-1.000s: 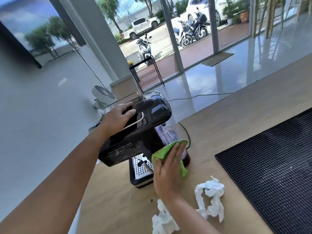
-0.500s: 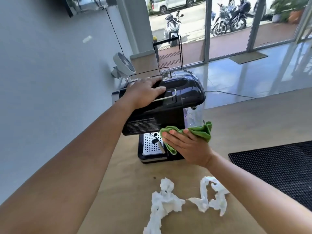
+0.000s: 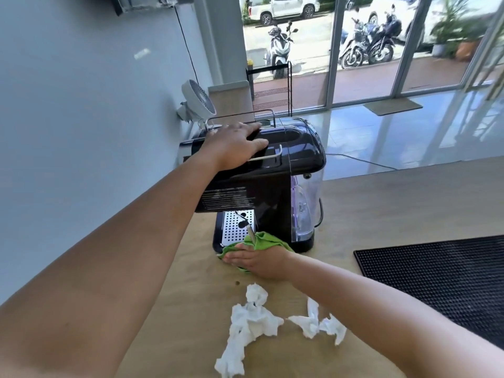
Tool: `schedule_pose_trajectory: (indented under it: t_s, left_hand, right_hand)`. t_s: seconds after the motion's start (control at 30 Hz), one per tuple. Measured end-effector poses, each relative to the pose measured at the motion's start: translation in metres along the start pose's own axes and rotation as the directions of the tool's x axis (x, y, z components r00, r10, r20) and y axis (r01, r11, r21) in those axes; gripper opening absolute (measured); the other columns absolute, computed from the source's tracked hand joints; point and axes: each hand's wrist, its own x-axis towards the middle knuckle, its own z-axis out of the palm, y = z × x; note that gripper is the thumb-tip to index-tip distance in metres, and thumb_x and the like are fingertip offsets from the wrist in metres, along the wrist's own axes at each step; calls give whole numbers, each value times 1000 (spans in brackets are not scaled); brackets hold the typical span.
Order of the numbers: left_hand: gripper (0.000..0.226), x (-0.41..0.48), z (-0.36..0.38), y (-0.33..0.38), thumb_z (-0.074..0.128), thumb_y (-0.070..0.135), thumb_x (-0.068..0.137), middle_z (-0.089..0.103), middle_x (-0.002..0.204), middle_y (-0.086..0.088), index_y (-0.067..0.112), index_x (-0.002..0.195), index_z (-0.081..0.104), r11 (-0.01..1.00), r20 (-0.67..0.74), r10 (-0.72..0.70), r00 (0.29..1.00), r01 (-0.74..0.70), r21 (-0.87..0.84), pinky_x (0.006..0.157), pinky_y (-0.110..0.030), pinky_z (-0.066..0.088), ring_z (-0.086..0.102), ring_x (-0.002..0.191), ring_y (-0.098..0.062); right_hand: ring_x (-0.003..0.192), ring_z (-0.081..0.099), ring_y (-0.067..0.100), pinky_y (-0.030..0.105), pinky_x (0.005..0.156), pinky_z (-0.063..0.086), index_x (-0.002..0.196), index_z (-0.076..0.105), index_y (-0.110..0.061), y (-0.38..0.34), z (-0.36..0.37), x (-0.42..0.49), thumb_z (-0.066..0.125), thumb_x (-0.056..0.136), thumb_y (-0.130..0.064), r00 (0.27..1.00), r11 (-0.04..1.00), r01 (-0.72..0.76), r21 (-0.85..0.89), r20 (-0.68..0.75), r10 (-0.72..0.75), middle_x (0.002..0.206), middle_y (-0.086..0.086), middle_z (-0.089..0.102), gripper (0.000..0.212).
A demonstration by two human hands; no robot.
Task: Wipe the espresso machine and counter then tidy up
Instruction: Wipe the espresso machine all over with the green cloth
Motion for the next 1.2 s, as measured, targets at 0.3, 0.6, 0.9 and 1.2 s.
schedule_pose_trajectory:
  t_s: [0.3,0.6,0.9,1.2]
  left_hand:
    - [59,0,0,-6,37,62,90,33,155,4,42,146,31,1000,1,25,1000,-25,-19,114,-49,17,27,143,-23]
    - [58,1,0,-8,36,62,90,35,154,4,42,145,31,999,-8,31,1000,-31,-27,114,-49,16,27,142,-22]
    - [59,5,1,-8,37,62,90,34,153,1,42,145,32,999,-11,26,1000,-27,-29,113,-50,15,26,143,-23]
    - [58,6,1,-8,35,62,91,33,154,2,43,145,30,1000,-8,32,999,-32,-1,114,-49,16,27,143,-23]
  right_hand:
    - [151,6,24,38,119,1,153,5,6,6,26,-100,10,86,9,982,953,179,-245,100,-159,163,17,-2,67]
    - [151,-5,16,37,119,-10,152,-13,-5,16,0,-42,20,97,0,989,996,44,84,134,-55,164,4,-11,65]
    - [151,10,20,41,123,2,156,14,-7,67,-1,-144,39,87,1,957,929,-176,-325,-279,84,164,6,15,74]
    - [151,10,27,46,121,4,155,24,-14,47,-12,-114,33,94,-14,727,784,-617,-61,-427,539,164,9,12,62]
